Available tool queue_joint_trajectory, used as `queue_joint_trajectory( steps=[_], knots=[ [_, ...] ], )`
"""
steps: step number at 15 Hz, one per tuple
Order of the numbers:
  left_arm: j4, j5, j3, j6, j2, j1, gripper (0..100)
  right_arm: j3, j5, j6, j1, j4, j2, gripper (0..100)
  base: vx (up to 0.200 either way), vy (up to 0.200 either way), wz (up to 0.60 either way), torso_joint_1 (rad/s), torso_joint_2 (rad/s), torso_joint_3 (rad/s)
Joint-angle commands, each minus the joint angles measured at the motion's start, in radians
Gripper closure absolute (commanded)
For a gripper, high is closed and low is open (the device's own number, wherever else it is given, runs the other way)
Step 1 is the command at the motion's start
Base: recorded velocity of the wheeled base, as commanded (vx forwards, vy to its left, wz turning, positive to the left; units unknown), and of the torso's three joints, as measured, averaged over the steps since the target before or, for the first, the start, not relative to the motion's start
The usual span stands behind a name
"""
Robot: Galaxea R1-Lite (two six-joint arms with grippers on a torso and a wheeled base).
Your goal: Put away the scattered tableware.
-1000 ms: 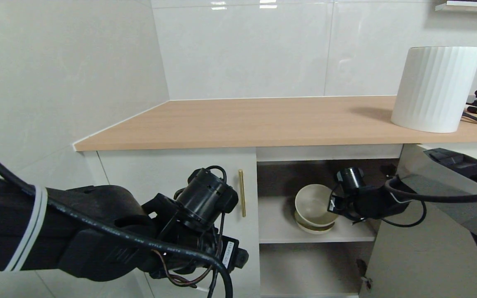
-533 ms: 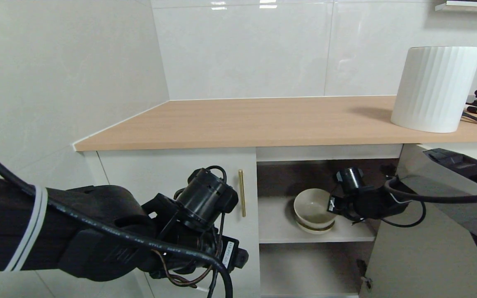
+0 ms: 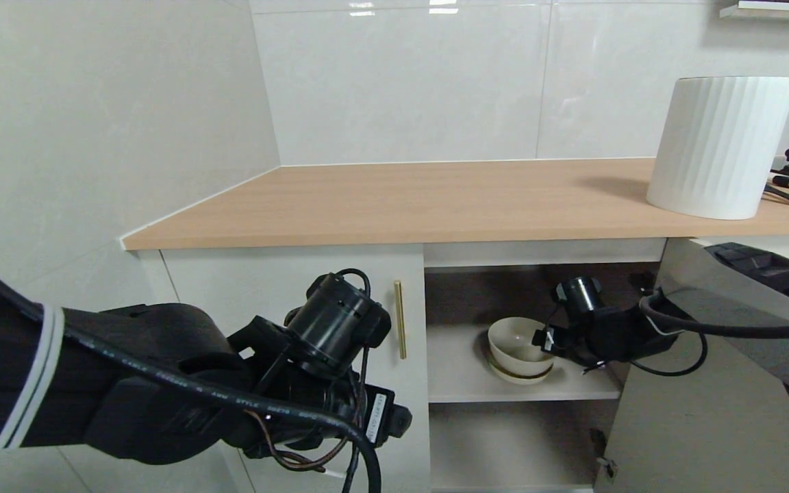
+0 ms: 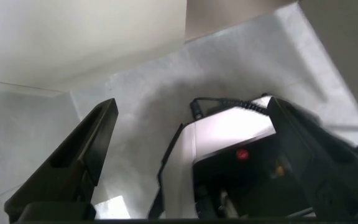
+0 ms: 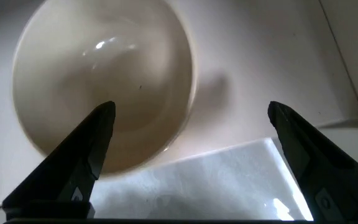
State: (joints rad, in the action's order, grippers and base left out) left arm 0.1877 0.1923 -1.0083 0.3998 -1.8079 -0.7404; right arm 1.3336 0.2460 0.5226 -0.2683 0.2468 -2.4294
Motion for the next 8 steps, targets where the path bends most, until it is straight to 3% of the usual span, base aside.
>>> queue_joint_trajectory(
  steps=[1, 4, 6, 8],
  knots=[
    [-0.001, -0.002, -0.007, 0.011, 0.061, 0.018, 0, -0.047, -0.01, 0.001, -0.017, -0.017, 0.087, 0, 0.0, 0.0, 0.0, 0.0, 0.0, 0.0],
    [-0.031, -0.016, -0.003, 0.011, 0.211, 0.087, 0, -0.149, -0.099, -0.013, -0.068, -0.133, 0.283, 0, 0.0, 0.0, 0.0, 0.0, 0.0, 0.0],
    [-0.04, -0.028, 0.05, 0.011, 0.329, 0.096, 0, -0.159, -0.132, -0.013, -0.103, -0.27, 0.412, 0, 0.0, 0.0, 0.0, 0.0, 0.0, 0.0],
    [-0.042, -0.099, 0.109, 0.011, 0.46, 0.096, 0, -0.168, -0.134, -0.019, -0.146, -0.354, 0.53, 0, 0.0, 0.0, 0.0, 0.0, 0.0, 0.0]
  ],
)
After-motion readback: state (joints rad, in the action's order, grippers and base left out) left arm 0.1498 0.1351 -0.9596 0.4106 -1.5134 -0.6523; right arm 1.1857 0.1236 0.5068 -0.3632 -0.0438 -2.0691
